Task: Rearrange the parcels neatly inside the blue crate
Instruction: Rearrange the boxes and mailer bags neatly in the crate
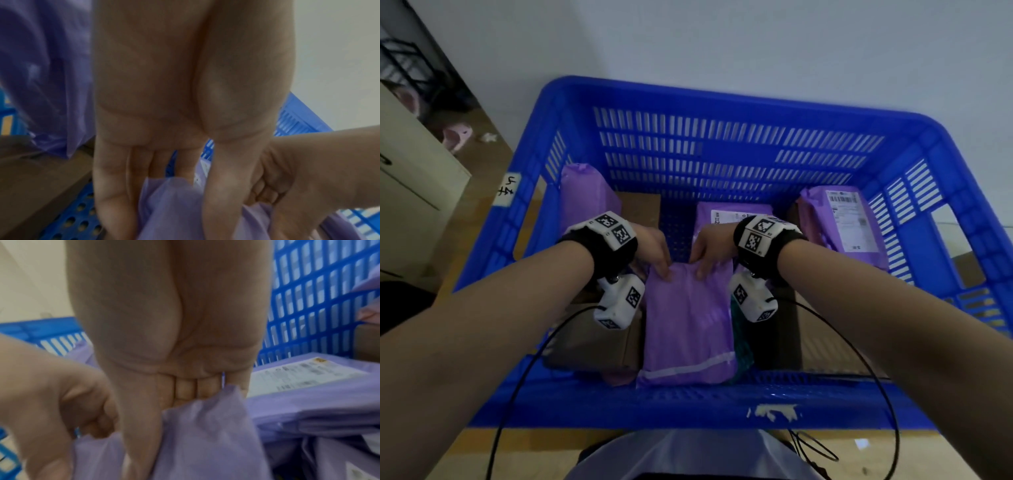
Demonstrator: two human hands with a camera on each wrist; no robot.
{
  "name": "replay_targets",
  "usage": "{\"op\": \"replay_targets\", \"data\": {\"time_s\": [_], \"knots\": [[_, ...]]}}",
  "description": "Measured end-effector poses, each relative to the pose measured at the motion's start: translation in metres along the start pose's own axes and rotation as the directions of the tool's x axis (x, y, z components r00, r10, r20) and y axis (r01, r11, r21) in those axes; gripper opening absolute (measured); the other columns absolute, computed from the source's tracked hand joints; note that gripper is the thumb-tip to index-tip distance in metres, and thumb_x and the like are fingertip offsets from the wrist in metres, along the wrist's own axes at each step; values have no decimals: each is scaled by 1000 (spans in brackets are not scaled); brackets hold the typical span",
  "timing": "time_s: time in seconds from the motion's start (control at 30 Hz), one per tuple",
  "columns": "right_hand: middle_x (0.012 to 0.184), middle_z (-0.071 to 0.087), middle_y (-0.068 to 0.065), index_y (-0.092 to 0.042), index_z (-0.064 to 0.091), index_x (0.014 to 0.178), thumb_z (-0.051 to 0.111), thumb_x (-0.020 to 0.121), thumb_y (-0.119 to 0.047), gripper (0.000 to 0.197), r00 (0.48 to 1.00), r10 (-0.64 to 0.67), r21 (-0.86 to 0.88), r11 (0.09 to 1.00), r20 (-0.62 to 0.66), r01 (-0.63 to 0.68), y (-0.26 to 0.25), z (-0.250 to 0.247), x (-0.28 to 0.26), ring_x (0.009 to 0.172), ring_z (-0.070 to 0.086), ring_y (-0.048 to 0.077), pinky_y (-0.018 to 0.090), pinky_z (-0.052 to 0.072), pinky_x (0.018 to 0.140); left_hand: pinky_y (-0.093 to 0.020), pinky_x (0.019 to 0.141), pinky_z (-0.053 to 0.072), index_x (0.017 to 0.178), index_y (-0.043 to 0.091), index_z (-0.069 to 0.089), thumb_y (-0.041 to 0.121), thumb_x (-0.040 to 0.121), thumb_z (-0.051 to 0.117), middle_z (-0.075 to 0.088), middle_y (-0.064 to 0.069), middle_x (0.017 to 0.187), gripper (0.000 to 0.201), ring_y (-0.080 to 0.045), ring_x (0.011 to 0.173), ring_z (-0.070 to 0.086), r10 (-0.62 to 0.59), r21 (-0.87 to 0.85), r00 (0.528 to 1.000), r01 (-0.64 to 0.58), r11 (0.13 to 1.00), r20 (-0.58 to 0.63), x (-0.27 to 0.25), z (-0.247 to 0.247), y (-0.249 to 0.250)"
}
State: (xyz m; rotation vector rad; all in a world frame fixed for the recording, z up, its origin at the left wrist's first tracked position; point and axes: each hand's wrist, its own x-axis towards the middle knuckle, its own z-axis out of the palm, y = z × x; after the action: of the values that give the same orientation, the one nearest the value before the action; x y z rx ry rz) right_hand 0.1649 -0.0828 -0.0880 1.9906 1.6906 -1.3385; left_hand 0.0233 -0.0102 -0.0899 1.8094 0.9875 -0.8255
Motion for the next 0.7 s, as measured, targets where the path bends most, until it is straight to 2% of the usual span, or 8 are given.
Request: {"op": "replay_targets", "data": {"time_s": [0.07, 0.2, 0.3, 0.4, 0.43, 0.53, 0.63, 0.7], "knots": [[96, 65, -2, -10, 69, 112, 77, 77, -22, 38, 998, -13, 25, 1000, -57, 15, 0, -6, -8, 87, 55, 8, 20, 47, 76, -20, 62, 56, 112, 10, 64, 18, 80, 74, 62, -4, 105, 34, -19, 99, 61, 16, 6, 1000, -16, 1000, -3, -6, -3, 3], [80, 63, -9, -14, 72, 108, 74, 80, -23, 29, 983, -46, 33, 998, -179, 52, 3, -26, -30, 71, 54, 1, 6, 43, 56, -21, 66, 53, 116, 10, 63, 22, 84, 69, 61, 3, 96, 35, -14, 96, 57, 88, 7, 995, -88, 996, -45, -22, -16, 13], [77, 66, -9, -16, 75, 103, 74, 80, -23, 24, 958, -80, 61, 993, -274, 100, 4, -46, -49, 70, 56, 0, 6, 43, 62, -19, 65, 50, 111, 10, 66, 21, 84, 69, 62, 5, 90, 30, -11, 91, 58, 138, -39, 984, -143, 989, -114, -37, -31, 23], [71, 65, -12, -15, 76, 97, 75, 78, -20, 20, 919, -100, 94, 985, -382, 146, 2, -66, -66, 58, 56, -9, 1, 43, 58, -18, 54, 44, 98, 9, 70, 20, 84, 69, 61, 4, 72, 18, -4, 61, 55, 206, 0, 959, -210, 978, -197, -49, -47, 32], [68, 63, -14, -13, 76, 97, 76, 78, -19, 20, 905, -109, 105, 981, -412, 166, 0, -71, -69, 55, 55, -9, 0, 43, 55, -19, 54, 43, 99, 9, 71, 20, 83, 70, 60, 3, 69, 20, -5, 59, 53, 226, 3, 945, -232, 973, -236, -51, -52, 33], [70, 65, -6, -9, 76, 96, 75, 78, -15, 19, 841, -130, 114, 968, -526, 221, -5, -92, -86, 54, 54, -8, -1, 41, 57, -19, 62, 47, 102, 8, 71, 17, 81, 72, 63, -3, 79, 23, -12, 70, 55, 277, -76, 886, -327, 942, -371, -63, -69, 42], [78, 65, 4, -6, 75, 94, 76, 76, -9, 18, 759, -169, 139, 936, -628, 323, -8, -109, -102, 48, 50, -13, 1, 40, 55, -12, 57, 48, 101, 5, 70, 14, 82, 71, 62, -5, 81, 22, -9, 70, 54, 351, -53, 784, -436, 898, -512, -80, -84, 50], [80, 66, 3, -7, 75, 93, 78, 75, -12, 19, 729, -178, 155, 918, -661, 365, -10, -118, -110, 53, 51, -13, 4, 43, 57, -20, 71, 50, 105, 3, 70, 13, 81, 72, 65, -7, 90, 26, -11, 80, 57, 400, -13, 710, -499, 867, -579, -91, -95, 54]]}}
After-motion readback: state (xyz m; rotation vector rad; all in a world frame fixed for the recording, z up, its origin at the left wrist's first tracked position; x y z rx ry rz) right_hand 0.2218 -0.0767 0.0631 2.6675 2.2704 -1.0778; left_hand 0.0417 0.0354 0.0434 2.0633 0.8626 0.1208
